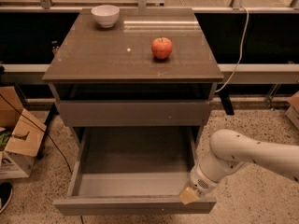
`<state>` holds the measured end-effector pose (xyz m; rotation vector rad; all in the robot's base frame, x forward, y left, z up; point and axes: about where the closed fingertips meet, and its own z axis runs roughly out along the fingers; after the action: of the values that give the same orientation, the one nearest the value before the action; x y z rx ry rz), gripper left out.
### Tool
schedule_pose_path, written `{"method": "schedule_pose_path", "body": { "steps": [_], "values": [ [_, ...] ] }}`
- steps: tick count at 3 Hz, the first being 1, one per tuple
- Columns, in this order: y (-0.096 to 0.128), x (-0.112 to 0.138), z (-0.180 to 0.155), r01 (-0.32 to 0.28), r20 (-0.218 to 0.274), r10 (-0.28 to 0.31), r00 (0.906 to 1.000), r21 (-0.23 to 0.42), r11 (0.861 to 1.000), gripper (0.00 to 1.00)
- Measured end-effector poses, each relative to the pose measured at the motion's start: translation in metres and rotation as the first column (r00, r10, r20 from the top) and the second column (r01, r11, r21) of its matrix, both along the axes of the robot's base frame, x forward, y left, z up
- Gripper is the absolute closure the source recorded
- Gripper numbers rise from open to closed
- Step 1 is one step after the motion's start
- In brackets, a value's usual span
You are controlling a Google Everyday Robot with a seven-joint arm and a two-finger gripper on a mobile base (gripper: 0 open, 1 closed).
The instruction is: Close middle drawer
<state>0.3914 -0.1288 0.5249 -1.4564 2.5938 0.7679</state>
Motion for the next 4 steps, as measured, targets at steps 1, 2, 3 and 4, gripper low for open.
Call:
{"method": "schedule_pose_path", "body": {
  "steps": [1, 2, 3, 4],
  "values": [
    [0.002, -0.009, -0.027, 0.037, -0.006, -0.037, 0.9993, 0.0, 0.999, 1.0],
    [0.004, -0.018, -0.057, 0.098, -0.007, -0.098, 0.9952, 0.024, 0.995, 1.0],
    [0.005, -0.019, -0.088, 0.169, -0.007, -0.169, 0.9857, 0.056, 0.984, 1.0],
    [0.006, -0.012, -0.103, 0.199, 0.004, -0.199, 0.9799, 0.067, 0.978, 1.0]
  ]
}}
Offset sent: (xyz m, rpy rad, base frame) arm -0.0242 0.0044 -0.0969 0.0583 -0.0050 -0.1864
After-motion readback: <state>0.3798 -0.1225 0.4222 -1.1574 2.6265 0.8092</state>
